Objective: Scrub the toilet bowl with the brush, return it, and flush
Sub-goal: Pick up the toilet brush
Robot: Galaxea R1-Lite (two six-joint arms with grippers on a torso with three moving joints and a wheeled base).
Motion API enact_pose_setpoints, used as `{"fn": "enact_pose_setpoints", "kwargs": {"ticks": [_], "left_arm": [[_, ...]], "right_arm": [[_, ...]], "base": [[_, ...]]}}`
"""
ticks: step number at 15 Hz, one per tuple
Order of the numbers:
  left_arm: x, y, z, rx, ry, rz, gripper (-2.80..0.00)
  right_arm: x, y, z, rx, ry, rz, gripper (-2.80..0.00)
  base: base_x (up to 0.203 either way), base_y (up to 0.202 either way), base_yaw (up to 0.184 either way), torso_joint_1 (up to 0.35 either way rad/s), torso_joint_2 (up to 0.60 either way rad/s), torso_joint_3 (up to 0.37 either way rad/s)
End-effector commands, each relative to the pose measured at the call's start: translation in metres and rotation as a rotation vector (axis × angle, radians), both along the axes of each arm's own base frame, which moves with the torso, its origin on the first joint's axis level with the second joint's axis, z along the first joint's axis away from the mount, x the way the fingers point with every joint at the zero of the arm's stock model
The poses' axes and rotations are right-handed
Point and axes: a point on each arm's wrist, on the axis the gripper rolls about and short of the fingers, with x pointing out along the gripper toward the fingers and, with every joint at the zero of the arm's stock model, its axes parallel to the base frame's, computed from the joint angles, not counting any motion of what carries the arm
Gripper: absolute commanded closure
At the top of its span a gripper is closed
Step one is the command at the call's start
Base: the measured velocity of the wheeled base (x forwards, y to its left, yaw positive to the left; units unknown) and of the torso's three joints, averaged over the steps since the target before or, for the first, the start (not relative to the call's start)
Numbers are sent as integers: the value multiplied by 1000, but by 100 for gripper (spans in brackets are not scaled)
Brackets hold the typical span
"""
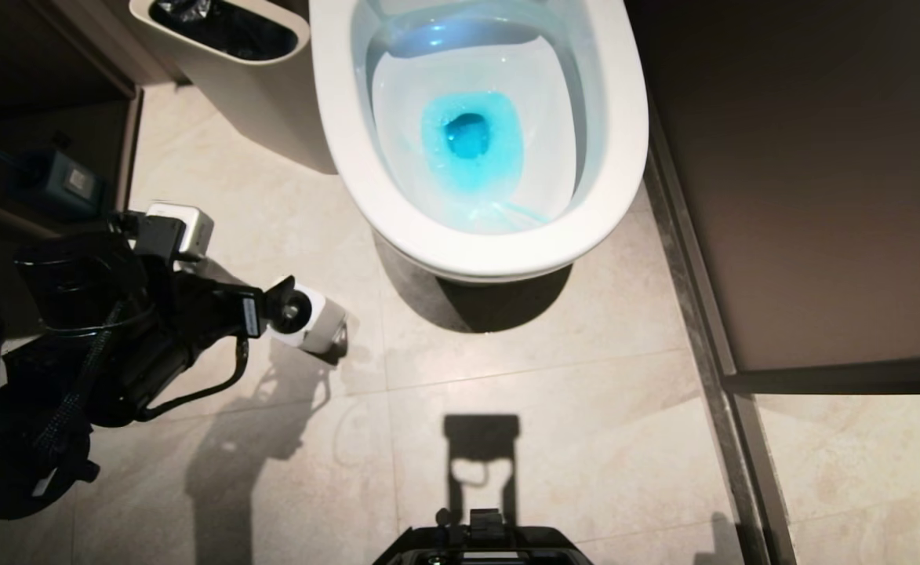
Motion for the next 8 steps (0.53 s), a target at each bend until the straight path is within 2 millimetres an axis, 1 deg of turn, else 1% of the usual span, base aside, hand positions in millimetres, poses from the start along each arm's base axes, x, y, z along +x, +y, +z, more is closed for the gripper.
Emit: {"fn": "enact_pose_setpoints", "kwargs": {"ticks": [1,8], "left_arm": [[2,-4,-2,1,3,-7,-280],[1,-2,6,-3,-27,-2,-280]], "right_arm": [[0,0,0,0,-1,-1,0],[0,0,0,0,0,-1,0]], "base": [[0,0,0,0,0,0],[0,0,0,0,0,0]]}}
